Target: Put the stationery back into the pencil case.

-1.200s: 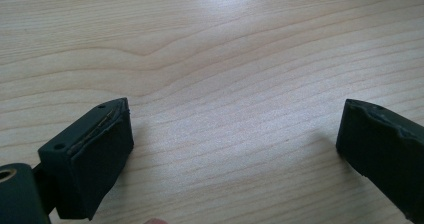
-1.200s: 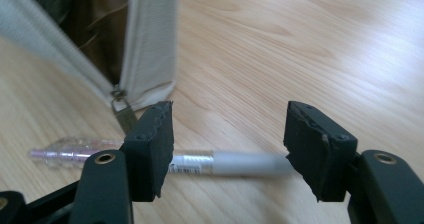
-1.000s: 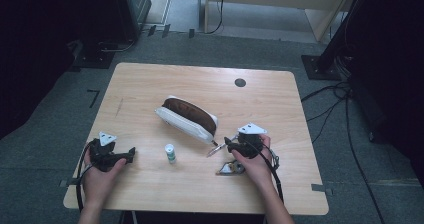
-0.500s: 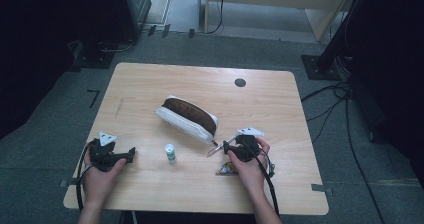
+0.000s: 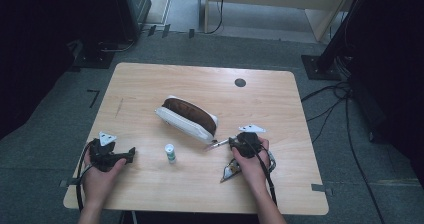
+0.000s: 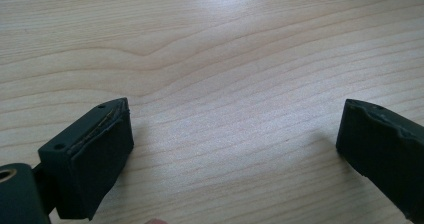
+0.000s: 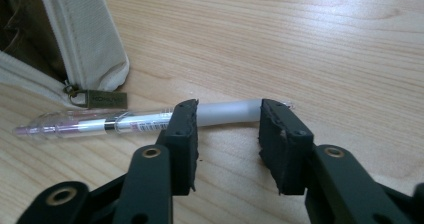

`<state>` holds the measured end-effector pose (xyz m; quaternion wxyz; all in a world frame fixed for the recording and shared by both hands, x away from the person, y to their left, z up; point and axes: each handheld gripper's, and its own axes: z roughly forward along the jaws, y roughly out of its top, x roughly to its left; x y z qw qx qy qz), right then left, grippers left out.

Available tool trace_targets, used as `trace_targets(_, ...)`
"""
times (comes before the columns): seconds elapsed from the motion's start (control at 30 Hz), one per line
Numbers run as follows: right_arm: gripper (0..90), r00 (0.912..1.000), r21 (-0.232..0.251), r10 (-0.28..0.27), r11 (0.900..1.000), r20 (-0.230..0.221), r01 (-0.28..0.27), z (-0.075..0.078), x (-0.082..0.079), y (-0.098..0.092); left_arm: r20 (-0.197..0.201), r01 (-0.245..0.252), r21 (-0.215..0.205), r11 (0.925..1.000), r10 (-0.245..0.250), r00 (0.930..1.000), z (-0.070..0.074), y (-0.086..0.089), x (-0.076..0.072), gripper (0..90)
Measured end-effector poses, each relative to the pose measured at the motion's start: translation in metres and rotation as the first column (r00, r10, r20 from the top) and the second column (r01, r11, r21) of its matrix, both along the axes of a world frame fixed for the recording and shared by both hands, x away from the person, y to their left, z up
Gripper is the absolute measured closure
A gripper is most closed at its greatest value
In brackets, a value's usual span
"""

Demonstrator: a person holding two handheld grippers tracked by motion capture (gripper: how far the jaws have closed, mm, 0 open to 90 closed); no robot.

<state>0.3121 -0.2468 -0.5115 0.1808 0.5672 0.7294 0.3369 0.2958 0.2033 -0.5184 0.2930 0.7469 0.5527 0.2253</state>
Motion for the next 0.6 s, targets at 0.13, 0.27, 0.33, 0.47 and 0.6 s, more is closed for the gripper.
trace_targets(0.13,66.8,0.9999,0.006,0.010,1.000,-0.003,-0.010,0.001,0.005,-0.003,0.000,0.000,0.000,1.0000,0.000,1.0000,0.000,0.000,0.000,1.8)
trace_targets(0.27,66.6,0.9999,0.005,0.017,1.000,0.000,-0.017,0.003,0.008,-0.004,0.000,0.000,0.000,1.0000,0.000,1.0000,0.000,0.000,0.000,1.8)
trace_targets(0.33,65.0,0.9999,-0.009,0.013,1.000,0.005,-0.013,0.003,0.010,-0.004,0.000,0.000,0.000,1.0000,0.000,1.0000,0.000,0.000,0.000,1.8)
trace_targets(0.47,54.6,0.9999,0.011,-0.014,1.000,0.008,0.014,0.006,0.009,-0.007,0.000,0.000,0.000,1.0000,0.000,1.0000,0.000,0.000,0.000,1.8)
trace_targets(0.6,52.8,0.9998,0.045,0.016,0.999,-0.011,-0.015,0.008,0.000,-0.004,0.000,0.000,0.000,1.0000,0.000,1.0000,0.000,0.000,0.000,1.8)
